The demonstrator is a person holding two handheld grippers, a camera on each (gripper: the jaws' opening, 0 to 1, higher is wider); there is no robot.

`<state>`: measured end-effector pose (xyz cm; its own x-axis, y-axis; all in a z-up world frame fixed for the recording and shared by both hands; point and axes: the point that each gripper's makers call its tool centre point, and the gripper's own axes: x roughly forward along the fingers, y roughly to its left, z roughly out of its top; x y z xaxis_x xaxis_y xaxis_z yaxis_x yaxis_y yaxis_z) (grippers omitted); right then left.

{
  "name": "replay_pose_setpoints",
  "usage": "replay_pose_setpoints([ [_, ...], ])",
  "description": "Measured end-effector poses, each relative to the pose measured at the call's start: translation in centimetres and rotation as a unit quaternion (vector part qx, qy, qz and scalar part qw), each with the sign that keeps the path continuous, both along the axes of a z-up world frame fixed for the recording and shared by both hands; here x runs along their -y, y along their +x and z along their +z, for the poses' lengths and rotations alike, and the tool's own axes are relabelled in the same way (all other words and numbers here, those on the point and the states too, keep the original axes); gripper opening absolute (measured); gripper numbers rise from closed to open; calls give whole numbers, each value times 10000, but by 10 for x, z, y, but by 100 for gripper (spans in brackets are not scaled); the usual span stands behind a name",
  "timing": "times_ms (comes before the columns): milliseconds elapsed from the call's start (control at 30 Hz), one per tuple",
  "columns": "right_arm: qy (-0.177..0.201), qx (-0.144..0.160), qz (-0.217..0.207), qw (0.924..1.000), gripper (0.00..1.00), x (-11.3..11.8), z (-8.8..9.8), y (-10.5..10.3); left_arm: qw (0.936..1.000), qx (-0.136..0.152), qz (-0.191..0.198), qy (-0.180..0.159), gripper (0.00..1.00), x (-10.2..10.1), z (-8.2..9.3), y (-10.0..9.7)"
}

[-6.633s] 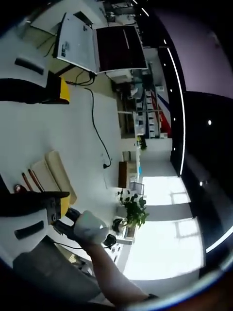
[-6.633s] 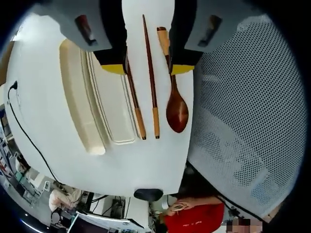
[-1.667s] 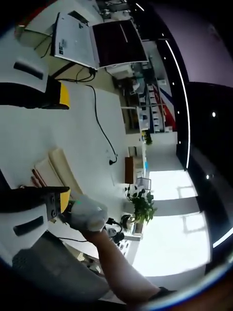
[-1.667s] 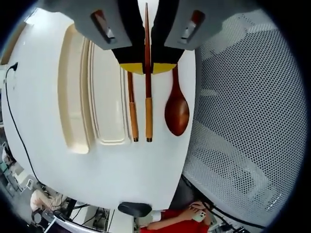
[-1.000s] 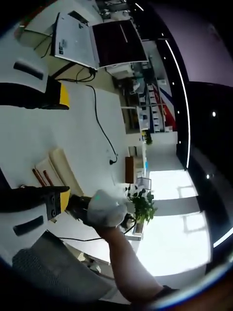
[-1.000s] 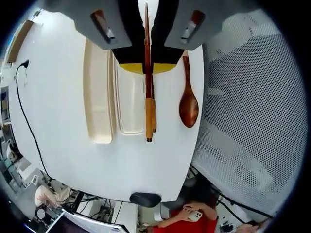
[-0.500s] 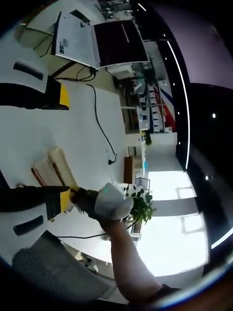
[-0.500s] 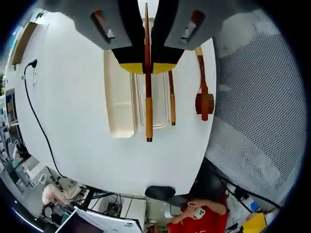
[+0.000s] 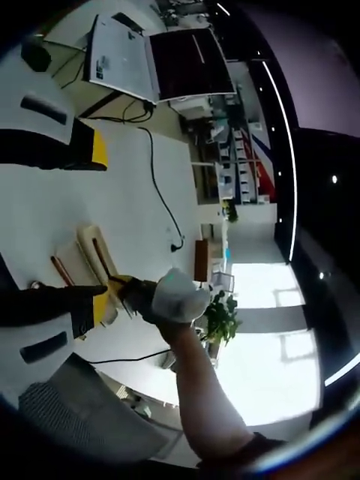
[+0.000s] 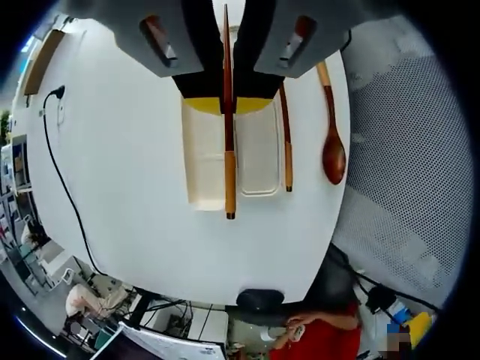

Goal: Arrange the utensils inside the cutlery case until each visible utensil rests in its matching compartment.

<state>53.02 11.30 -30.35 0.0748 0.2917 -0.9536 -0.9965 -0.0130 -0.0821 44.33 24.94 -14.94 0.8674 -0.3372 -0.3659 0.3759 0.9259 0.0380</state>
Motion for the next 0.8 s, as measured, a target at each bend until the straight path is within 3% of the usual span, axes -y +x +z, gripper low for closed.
replay_pose_setpoints([
  [800,-79,-144,87,9998,0,-6,-23,14,9999,-142,45,-85,63,0,-3,0],
])
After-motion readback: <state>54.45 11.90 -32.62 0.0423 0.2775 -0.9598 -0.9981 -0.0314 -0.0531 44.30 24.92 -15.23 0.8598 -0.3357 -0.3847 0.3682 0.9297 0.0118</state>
